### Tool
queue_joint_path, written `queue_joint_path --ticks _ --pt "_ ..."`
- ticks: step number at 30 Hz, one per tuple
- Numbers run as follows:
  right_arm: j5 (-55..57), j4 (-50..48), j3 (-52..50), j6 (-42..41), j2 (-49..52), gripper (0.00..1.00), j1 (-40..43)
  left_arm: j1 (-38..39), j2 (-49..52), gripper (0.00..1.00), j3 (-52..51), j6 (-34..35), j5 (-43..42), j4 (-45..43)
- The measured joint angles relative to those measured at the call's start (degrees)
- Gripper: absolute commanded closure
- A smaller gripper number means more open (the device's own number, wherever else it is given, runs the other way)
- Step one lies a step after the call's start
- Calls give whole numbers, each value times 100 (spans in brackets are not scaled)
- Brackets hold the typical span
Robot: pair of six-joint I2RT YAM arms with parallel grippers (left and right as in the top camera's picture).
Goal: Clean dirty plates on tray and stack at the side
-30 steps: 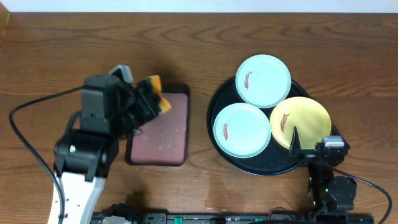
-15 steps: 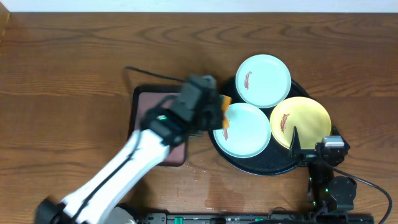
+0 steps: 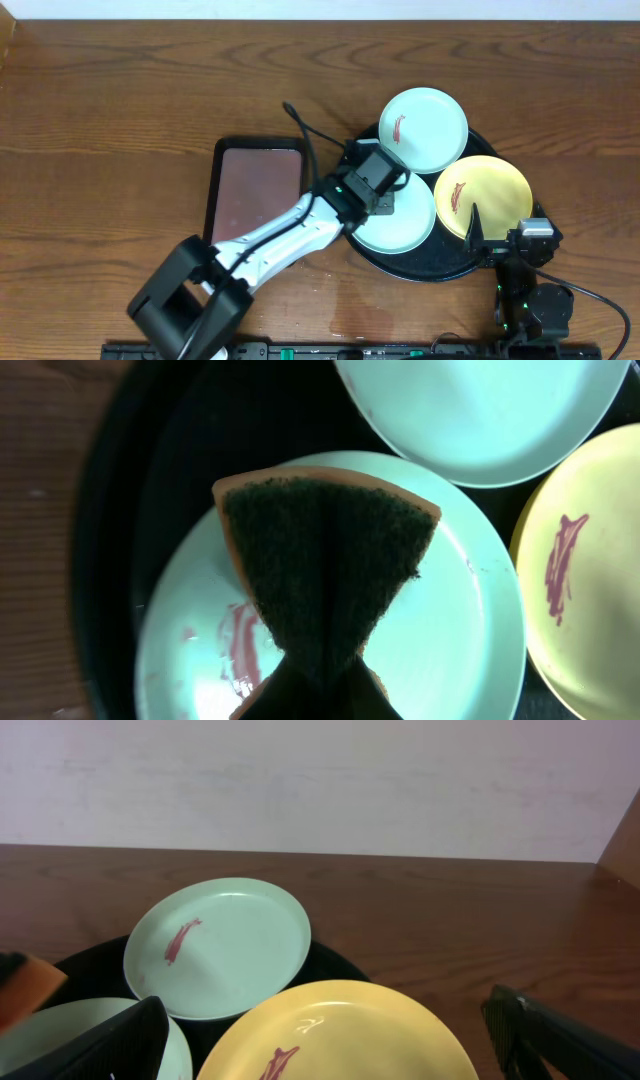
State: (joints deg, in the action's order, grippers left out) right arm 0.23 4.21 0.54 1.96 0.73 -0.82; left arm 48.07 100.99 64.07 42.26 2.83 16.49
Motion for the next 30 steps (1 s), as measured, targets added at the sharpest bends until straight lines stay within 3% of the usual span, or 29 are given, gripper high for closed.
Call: queue_joint_path --ticks 10,17,21,25,30 --pt "-168 -63 0 -238 0 1 0 162 129 93 0 581 111 90" --pt "-953 -518 -13 -2291 0 1 0 162 203 93 -13 732 151 225" --pt "-1239 -911 87 -2734 4 1 0 162 203 93 -28 743 166 367" --pt "-1333 208 907 -2505 334 1 4 162 203 92 -50 748 164 380" --pt "-1150 2238 2815 -1703 2015 1 116 164 205 93 -66 748 168 361"
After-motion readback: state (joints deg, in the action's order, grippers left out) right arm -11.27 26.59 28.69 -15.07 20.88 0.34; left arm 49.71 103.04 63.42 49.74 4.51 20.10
